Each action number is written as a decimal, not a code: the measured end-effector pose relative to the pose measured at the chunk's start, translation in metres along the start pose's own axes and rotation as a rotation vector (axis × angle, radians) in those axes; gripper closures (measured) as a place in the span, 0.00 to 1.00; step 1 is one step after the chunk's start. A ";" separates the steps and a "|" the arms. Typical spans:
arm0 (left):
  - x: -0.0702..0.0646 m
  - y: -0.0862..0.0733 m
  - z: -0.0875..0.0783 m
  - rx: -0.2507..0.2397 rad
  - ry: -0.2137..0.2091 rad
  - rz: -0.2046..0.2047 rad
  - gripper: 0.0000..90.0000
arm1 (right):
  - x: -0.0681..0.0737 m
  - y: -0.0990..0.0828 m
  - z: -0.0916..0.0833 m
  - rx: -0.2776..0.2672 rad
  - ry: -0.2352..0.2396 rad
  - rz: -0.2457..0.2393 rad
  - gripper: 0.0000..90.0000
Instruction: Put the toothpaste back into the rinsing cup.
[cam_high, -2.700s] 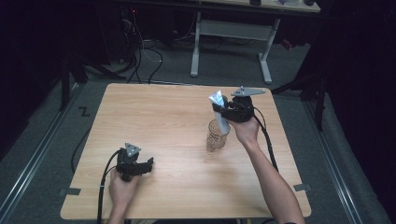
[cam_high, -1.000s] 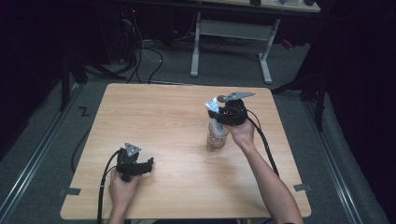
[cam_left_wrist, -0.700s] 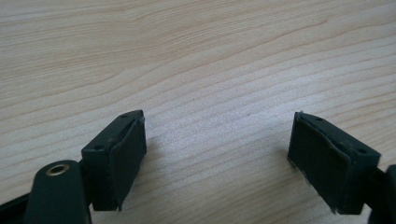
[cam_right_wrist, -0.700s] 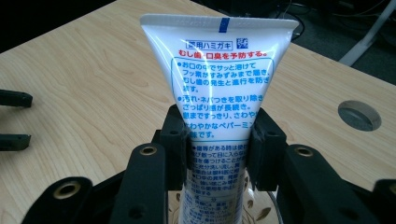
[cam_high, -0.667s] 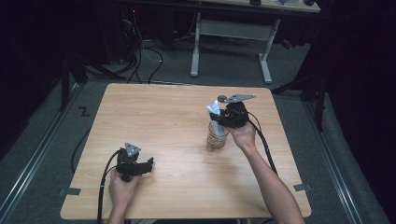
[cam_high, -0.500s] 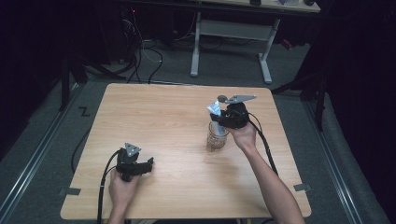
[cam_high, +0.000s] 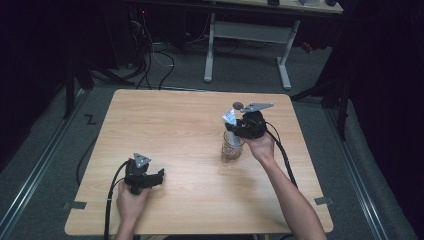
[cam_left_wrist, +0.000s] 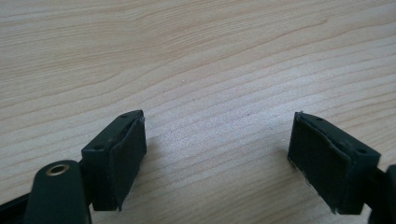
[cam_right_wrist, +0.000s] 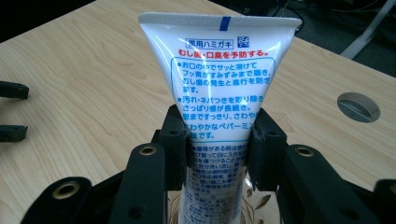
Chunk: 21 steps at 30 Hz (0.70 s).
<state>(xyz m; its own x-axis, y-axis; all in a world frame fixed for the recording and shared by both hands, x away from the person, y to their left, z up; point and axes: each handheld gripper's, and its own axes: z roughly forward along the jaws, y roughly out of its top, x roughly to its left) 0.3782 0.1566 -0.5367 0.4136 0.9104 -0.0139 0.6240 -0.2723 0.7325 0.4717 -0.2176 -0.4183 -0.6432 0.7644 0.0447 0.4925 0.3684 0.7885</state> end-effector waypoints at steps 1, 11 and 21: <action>0.000 0.000 0.000 0.000 0.000 0.000 0.21 | -0.001 -0.001 0.000 -0.002 0.001 0.000 0.72; 0.000 0.000 0.000 0.000 0.001 0.000 0.21 | -0.003 -0.006 0.000 0.005 0.006 0.018 0.71; 0.000 0.000 0.000 0.000 0.000 0.000 0.21 | -0.003 -0.010 -0.001 0.008 0.007 0.025 0.71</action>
<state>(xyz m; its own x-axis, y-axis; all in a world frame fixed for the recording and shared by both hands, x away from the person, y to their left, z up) 0.3782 0.1565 -0.5367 0.4134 0.9104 -0.0138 0.6239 -0.2722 0.7326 0.4684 -0.2244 -0.4252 -0.6347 0.7697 0.0686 0.5132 0.3535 0.7821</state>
